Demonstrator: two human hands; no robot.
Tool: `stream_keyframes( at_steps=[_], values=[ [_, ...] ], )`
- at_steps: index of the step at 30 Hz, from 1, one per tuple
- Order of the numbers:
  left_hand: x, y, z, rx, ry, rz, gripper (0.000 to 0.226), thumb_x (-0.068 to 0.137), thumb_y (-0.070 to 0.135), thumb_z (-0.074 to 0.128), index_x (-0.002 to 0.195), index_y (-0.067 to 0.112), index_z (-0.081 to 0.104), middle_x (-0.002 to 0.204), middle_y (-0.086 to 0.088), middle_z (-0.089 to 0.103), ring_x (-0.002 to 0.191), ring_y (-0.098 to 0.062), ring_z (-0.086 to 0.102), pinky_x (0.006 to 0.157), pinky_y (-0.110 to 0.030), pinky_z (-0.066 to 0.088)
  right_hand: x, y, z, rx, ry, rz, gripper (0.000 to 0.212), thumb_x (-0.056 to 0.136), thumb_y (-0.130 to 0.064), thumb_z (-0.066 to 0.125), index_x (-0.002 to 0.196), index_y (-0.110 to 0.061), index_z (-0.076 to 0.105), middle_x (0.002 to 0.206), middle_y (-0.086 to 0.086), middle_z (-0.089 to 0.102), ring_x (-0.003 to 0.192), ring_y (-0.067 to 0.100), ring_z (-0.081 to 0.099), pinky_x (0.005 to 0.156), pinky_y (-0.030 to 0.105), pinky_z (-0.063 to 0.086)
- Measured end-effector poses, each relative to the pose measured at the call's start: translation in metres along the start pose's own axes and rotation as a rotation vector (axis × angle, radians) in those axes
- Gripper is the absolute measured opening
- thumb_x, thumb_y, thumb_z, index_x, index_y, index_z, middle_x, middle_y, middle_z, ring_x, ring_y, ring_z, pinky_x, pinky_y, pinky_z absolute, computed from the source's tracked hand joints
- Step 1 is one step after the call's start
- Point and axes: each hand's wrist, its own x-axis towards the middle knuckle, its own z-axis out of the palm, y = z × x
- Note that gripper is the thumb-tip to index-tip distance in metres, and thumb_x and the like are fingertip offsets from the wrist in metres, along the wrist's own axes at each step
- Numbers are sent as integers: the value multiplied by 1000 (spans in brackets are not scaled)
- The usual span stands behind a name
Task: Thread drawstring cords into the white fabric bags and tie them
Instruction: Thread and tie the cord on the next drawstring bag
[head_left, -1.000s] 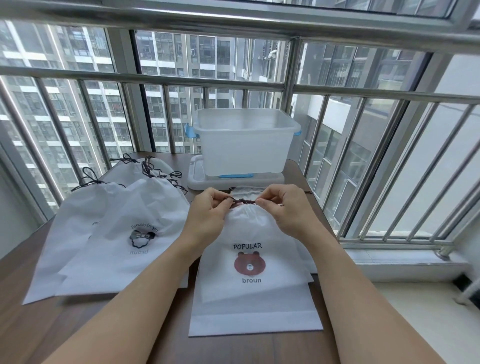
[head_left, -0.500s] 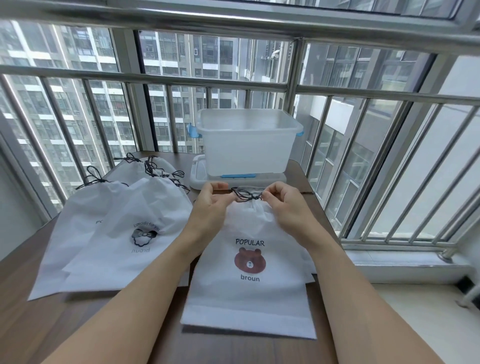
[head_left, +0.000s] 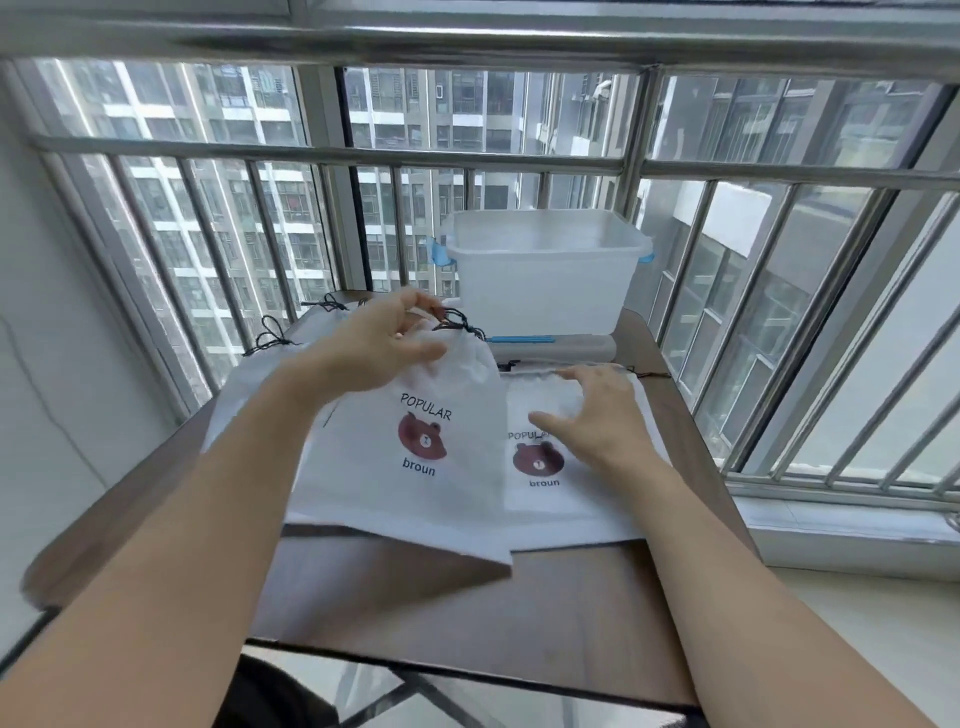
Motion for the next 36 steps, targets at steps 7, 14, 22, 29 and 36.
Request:
stream_keyframes(
  at_steps=[7,14,22,29,36],
  values=[
    [-3,-54,-21,398,213,-80,43,91,13,68,128,25,50,124,-6,60,117,-28,55,95,-39,43,-1,-5,3,-129,-68,48,65,68,-68,76,116,-25,64,121,-4,61,122,23,48,98,42,45],
    [-13,-84,12,367,532,163,76,71,-17,55,138,17,44,135,-6,47,130,-29,40,107,-28,25,-2,-8,0,59,-7,18,17,80,-29,81,73,-22,66,74,-11,64,73,13,62,58,25,41],
    [-10,-5,43,76,549,357,32,76,-5,61,98,15,69,102,3,68,97,-8,63,85,-24,51,7,0,-23,442,138,56,13,84,-26,81,79,-17,72,79,-3,71,76,12,66,64,24,46],
    [22,17,82,-766,-113,-284,103,55,87,67,119,7,65,107,-17,66,94,-31,61,83,-36,51,3,5,-47,924,155,109,13,82,-15,83,82,-10,71,81,-5,75,76,4,68,75,25,47],
    [35,5,95,-857,-74,-286,24,86,-5,58,108,-2,67,107,-16,72,83,-27,72,73,-38,59,1,1,-42,955,25,76,15,80,-21,84,78,-13,72,82,0,71,74,11,63,70,24,44]
  ],
)
